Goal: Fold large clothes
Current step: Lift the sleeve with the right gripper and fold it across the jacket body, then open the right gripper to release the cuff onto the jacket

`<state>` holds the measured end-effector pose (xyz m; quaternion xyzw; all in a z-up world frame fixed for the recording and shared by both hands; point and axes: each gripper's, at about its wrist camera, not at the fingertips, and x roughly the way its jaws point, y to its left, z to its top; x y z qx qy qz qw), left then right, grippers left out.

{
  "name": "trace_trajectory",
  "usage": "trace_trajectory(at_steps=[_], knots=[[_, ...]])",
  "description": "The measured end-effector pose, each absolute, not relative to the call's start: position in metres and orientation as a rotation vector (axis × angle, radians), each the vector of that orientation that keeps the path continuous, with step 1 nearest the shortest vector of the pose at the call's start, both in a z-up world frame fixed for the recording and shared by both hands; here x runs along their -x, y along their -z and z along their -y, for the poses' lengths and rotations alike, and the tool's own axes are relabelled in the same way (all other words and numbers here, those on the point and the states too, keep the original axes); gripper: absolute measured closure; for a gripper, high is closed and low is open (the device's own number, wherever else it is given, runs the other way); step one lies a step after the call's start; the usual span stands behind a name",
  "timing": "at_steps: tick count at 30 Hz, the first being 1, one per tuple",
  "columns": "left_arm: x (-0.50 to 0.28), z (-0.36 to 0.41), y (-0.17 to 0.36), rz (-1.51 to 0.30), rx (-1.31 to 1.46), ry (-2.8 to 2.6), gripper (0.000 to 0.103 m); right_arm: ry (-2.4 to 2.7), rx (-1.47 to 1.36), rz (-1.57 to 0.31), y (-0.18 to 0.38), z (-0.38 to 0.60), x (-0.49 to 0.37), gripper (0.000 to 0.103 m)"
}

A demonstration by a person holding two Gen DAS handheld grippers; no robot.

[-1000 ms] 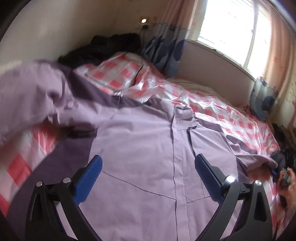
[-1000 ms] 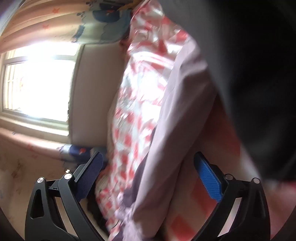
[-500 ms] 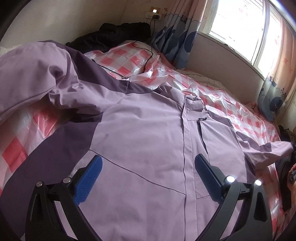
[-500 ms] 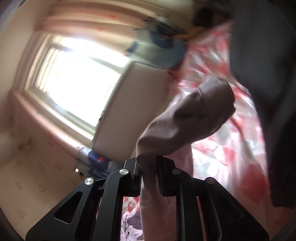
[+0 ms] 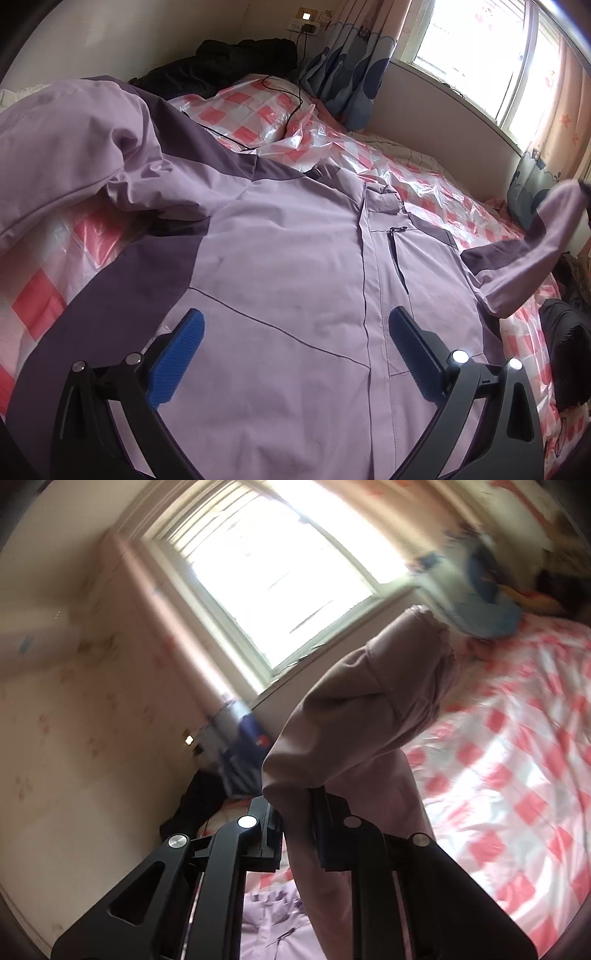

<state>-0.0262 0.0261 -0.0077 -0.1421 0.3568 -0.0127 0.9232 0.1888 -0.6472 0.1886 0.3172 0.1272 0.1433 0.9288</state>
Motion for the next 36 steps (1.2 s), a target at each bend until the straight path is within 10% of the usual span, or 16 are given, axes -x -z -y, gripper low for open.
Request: trace_trajectory(at_steps=[10, 22, 36], knots=[[0.041, -0.077, -0.007, -0.715, 0.352, -0.019, 0.007, -0.576, -0.28, -0.379, -0.185, 0.41, -0.196, 0.089], [0.055, -0.122, -0.015, -0.713, 0.381, -0.057, 0.007, -0.743, 0.148, -0.724, 0.001, 0.158, -0.182, 0.089], [0.054, -0.123, -0.008, -0.77, 0.397, -0.041, 0.007, -0.812, 0.283, -0.811, 0.034, 0.101, -0.123, 0.089]])
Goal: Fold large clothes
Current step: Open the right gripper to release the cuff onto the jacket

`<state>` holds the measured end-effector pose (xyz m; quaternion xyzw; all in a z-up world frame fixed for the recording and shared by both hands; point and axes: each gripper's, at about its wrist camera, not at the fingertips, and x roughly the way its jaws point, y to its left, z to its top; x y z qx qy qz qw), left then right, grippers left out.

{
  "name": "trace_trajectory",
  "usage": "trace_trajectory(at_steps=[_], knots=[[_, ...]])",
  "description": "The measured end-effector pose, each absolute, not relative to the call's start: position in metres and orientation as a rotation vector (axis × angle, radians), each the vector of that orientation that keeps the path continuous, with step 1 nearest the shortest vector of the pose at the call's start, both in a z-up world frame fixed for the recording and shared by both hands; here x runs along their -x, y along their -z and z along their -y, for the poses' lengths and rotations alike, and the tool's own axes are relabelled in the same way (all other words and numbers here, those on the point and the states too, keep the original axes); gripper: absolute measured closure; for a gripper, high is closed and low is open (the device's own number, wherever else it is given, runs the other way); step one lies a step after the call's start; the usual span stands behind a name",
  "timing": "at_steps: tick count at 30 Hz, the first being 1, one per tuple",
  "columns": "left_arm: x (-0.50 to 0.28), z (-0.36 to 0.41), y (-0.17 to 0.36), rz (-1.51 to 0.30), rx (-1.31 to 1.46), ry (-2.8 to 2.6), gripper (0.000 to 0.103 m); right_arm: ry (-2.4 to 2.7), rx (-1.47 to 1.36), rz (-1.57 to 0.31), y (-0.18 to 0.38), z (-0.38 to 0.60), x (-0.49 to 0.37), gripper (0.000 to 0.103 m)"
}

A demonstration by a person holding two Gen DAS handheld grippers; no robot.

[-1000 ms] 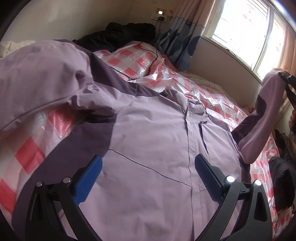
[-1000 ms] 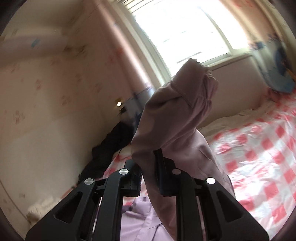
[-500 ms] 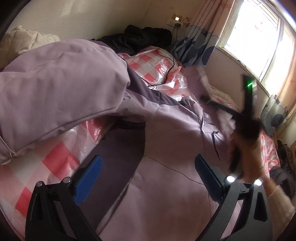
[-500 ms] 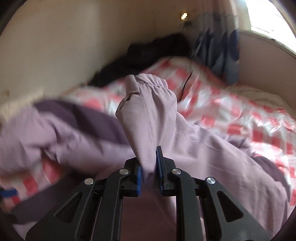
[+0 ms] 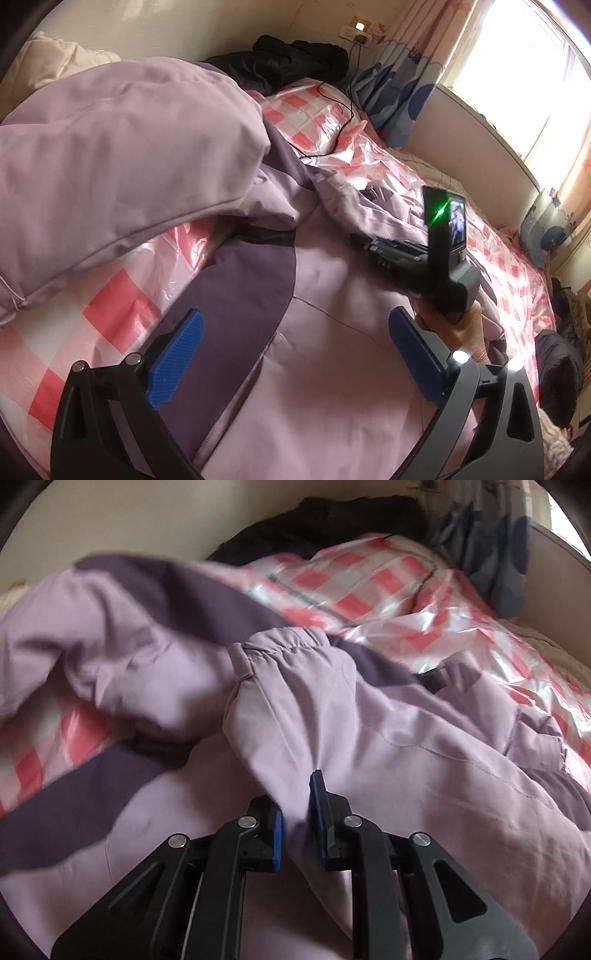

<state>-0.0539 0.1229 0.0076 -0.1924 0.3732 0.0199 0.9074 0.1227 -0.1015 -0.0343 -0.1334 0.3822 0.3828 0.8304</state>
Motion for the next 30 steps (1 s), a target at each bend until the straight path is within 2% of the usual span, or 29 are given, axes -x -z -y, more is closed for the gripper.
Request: trace_trajectory(at_steps=[2, 5, 7, 8, 9, 10, 14, 15, 16, 18, 22, 25, 26, 28, 30], knots=[[0.053, -0.121, -0.006, -0.777, 0.393, -0.037, 0.007, -0.857, 0.311, -0.823, 0.035, 0.101, -0.113, 0.089], [0.052, -0.121, -0.005, -0.784, 0.398, -0.038, 0.007, -0.896, 0.335, -0.857, 0.037, 0.1, -0.111, 0.082], [0.051, -0.121, -0.004, -0.789, 0.402, -0.041, 0.007, -0.924, 0.331, -0.888, 0.039, 0.097, -0.112, 0.06], [0.05, -0.12, -0.003, -0.791, 0.403, -0.043, 0.007, -0.926, 0.33, -0.894, 0.04, 0.094, -0.111, 0.055], [0.05, -0.12, -0.002, -0.792, 0.402, -0.044, 0.007, -0.925, 0.33, -0.895, 0.039, 0.092, -0.11, 0.047], [0.05, -0.119, -0.002, -0.794, 0.398, -0.045, 0.007, -0.931, 0.318, -0.894, 0.038, 0.091, -0.108, 0.042], [0.051, -0.117, -0.004, -0.788, 0.376, -0.051, 0.007, -0.943, 0.144, -0.815, 0.009, 0.109, -0.097, 0.039], [0.051, -0.117, -0.005, -0.787, 0.37, -0.054, 0.007, -0.917, 0.094, -0.773, 0.0, 0.121, -0.096, 0.035], [0.051, -0.116, -0.005, -0.784, 0.364, -0.057, 0.007, -0.855, 0.035, -0.73, -0.009, 0.14, -0.099, 0.026], [0.053, -0.115, -0.008, -0.773, 0.342, -0.069, 0.007, -0.704, -0.037, -0.688, -0.018, 0.173, -0.112, 0.018], [0.055, -0.107, -0.012, -0.752, 0.286, -0.077, 0.007, -0.404, -0.165, -0.693, -0.012, 0.238, -0.144, 0.018], [0.056, -0.098, -0.017, -0.734, 0.246, -0.07, 0.007, -0.264, -0.263, -0.765, 0.022, 0.271, -0.167, 0.017], [0.057, -0.095, -0.018, -0.729, 0.233, -0.068, 0.007, -0.257, -0.26, -0.805, 0.034, 0.27, -0.173, 0.017], [0.057, -0.09, -0.018, -0.724, 0.207, -0.062, 0.007, -0.252, -0.181, -0.935, 0.062, 0.255, -0.187, 0.01], [0.056, -0.085, -0.017, -0.729, 0.188, -0.049, 0.007, -0.25, -0.095, -0.941, 0.054, 0.237, -0.187, 0.009]])
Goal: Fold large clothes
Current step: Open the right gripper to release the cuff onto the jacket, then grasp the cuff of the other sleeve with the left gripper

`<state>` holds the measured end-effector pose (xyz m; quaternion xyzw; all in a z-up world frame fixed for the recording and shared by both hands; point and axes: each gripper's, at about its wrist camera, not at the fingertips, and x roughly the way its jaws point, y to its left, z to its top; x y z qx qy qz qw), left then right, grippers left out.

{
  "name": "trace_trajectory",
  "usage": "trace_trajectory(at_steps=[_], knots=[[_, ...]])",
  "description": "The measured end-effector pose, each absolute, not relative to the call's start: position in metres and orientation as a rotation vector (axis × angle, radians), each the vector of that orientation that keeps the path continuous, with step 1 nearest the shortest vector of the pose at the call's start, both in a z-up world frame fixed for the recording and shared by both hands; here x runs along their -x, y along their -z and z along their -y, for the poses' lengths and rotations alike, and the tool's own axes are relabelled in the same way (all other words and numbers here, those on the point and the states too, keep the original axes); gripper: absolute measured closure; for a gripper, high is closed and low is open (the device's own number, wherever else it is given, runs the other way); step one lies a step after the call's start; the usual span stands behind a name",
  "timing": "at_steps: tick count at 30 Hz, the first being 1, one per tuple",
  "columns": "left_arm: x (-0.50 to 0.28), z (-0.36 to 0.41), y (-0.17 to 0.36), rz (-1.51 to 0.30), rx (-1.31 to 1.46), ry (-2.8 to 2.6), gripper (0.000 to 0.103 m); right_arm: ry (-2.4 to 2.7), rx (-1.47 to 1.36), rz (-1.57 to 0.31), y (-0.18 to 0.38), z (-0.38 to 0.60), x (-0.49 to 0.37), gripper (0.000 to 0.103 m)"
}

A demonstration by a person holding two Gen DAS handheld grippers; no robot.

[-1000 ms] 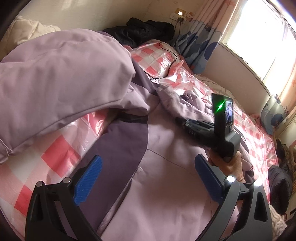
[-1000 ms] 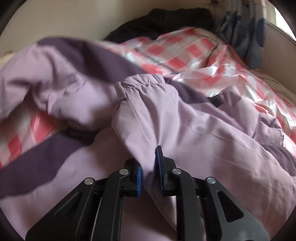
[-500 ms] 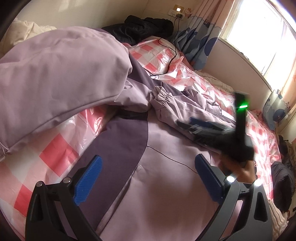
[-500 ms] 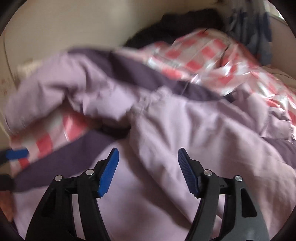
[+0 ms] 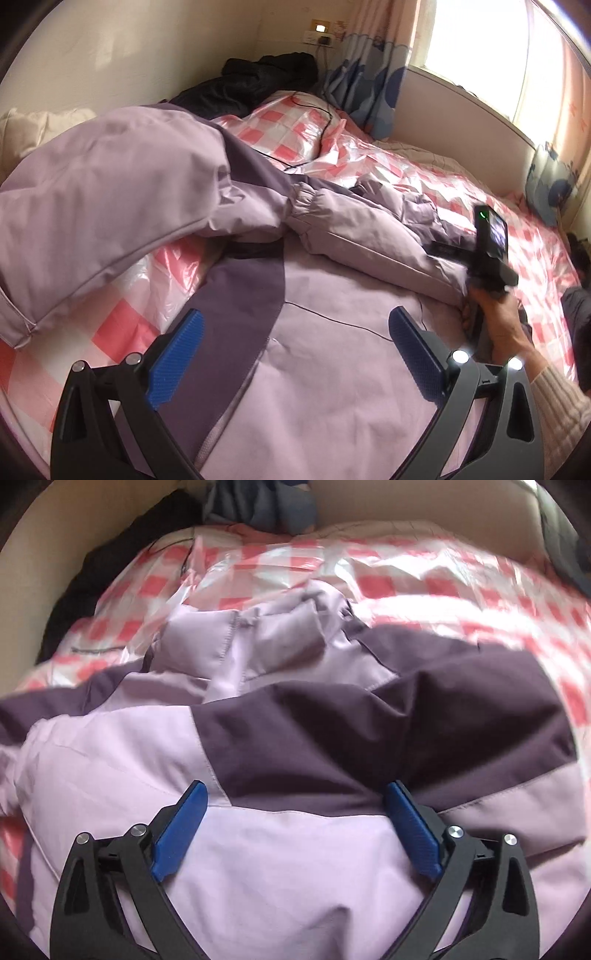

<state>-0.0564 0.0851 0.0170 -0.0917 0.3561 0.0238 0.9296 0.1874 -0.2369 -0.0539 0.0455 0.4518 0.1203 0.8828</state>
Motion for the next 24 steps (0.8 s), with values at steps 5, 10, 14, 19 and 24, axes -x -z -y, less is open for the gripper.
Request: trace_trajectory(at_steps=[5, 10, 14, 19, 24], knots=[[0.057, -0.08, -0.018, -0.73, 0.167, -0.039, 0.007, -0.385, -0.107, -0.72, -0.004, 0.199, -0.157, 0.009], [0.057, -0.078, -0.017, -0.732, 0.162, -0.04, 0.007, -0.511, -0.008, -0.77, 0.002, 0.124, -0.163, 0.009], [0.056, -0.079, -0.015, -0.738, 0.167, -0.04, 0.007, -0.491, 0.24, -0.989, 0.065, 0.063, -0.174, 0.006], [0.056, -0.089, -0.016, -0.75, 0.212, -0.03, 0.007, -0.524, 0.079, -0.912, 0.024, 0.093, -0.159, 0.006], [0.057, -0.117, -0.011, -0.761, 0.357, -0.048, 0.007, -0.496, -0.187, -0.821, -0.001, 0.184, -0.098, 0.006]])
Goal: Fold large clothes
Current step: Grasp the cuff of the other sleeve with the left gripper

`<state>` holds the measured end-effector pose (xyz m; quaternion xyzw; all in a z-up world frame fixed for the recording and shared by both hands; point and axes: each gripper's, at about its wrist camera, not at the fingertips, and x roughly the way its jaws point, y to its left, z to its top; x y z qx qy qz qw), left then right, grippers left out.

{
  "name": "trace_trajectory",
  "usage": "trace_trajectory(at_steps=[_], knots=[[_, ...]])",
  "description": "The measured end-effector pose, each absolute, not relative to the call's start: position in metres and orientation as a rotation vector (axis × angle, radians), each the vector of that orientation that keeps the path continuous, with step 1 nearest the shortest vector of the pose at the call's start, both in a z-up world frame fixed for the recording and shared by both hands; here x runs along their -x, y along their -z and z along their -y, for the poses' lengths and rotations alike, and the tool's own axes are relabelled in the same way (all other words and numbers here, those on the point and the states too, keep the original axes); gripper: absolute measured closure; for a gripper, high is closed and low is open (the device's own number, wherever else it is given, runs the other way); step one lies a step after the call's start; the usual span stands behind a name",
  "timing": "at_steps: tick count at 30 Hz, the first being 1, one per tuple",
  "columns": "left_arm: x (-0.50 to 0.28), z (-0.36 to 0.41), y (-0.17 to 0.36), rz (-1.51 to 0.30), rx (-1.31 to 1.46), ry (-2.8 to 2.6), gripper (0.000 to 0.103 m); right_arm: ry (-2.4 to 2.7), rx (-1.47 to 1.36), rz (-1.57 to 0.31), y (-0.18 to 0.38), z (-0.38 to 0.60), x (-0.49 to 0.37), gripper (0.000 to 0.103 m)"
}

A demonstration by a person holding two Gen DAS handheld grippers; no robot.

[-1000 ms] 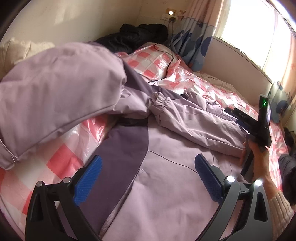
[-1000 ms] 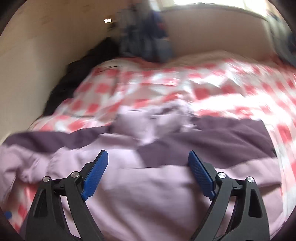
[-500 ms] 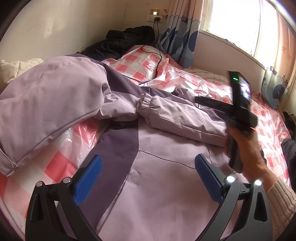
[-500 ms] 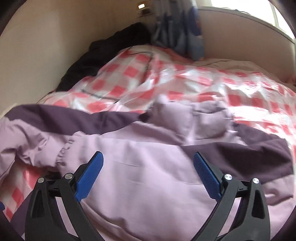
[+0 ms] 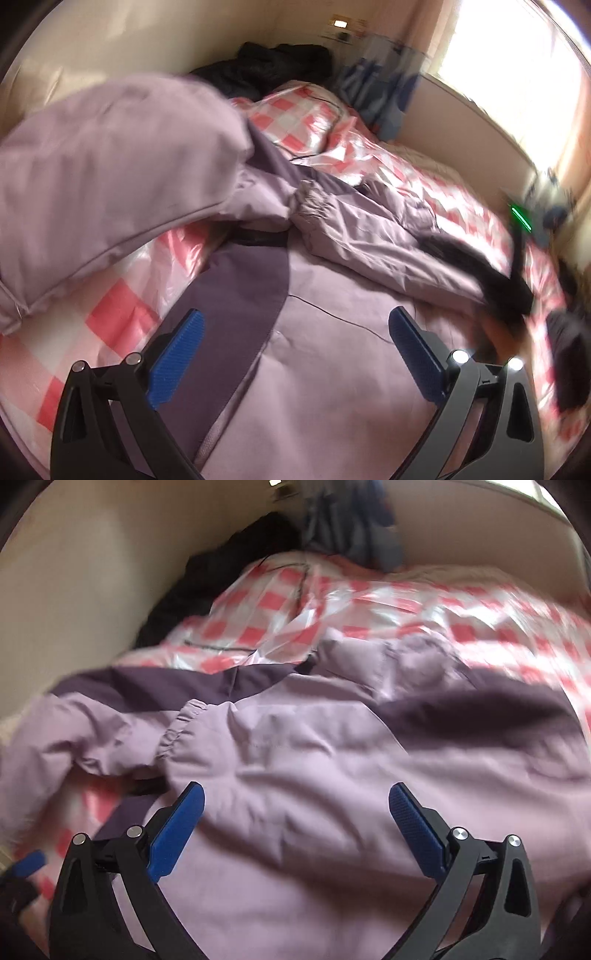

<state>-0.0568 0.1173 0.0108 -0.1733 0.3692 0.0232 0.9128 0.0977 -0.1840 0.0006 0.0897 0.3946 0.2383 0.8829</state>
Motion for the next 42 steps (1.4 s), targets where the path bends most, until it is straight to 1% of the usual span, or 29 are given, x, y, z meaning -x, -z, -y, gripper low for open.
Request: trace_trajectory(at_steps=[4, 7, 11, 15, 22, 28, 34, 36, 38, 39, 40, 41, 42], knots=[[0.059, -0.146, 0.0, -0.752, 0.519, -0.099, 0.007, -0.478, -0.383, -0.833, 0.014, 0.243, -0.026, 0.006], [0.07, -0.171, 0.008, -0.69, 0.669, -0.156, 0.007, -0.488, -0.47, -0.833, 0.028, 0.264, 0.011, 0.006], [0.088, -0.205, 0.02, -0.599, 0.831, -0.267, 0.007, -0.479, -0.605, -0.867, 0.041, 0.273, 0.014, 0.006], [0.104, -0.235, 0.032, -0.508, 0.985, -0.364, 0.007, -0.516, -0.612, -0.862, 0.044, 0.265, 0.022, 0.006], [0.116, -0.244, 0.022, -0.354, 1.035, -0.365, 0.007, -0.555, -0.635, -0.896, 0.05, 0.249, 0.016, 0.006], [0.131, -0.242, 0.024, -0.298, 1.088, -0.362, 0.007, -0.579, -0.64, -0.902, 0.05, 0.242, 0.014, 0.006], [0.154, -0.256, 0.017, -0.157, 1.165, -0.348, 0.007, -0.579, -0.641, -0.911, 0.052, 0.241, 0.014, 0.006], [0.153, -0.258, 0.018, -0.155, 1.173, -0.298, 0.013, -0.58, -0.635, -0.914, 0.053, 0.239, 0.014, 0.006], [0.148, -0.256, 0.02, -0.189, 1.158, -0.234, 0.038, -0.58, -0.63, -0.915, 0.053, 0.238, 0.014, 0.006], [0.144, -0.253, 0.019, -0.21, 1.14, -0.209, 0.045, -0.579, -0.628, -0.915, 0.053, 0.237, 0.014, 0.006], [0.14, -0.246, 0.015, -0.228, 1.106, -0.175, 0.058, -0.58, -0.627, -0.916, 0.053, 0.237, 0.014, 0.006], [0.138, -0.239, 0.011, -0.239, 1.078, -0.156, 0.064, -0.579, -0.628, -0.916, 0.054, 0.237, 0.014, 0.006], [0.138, -0.23, 0.004, -0.242, 1.026, -0.143, 0.067, -0.58, -0.632, -0.916, 0.054, 0.237, 0.014, 0.006]])
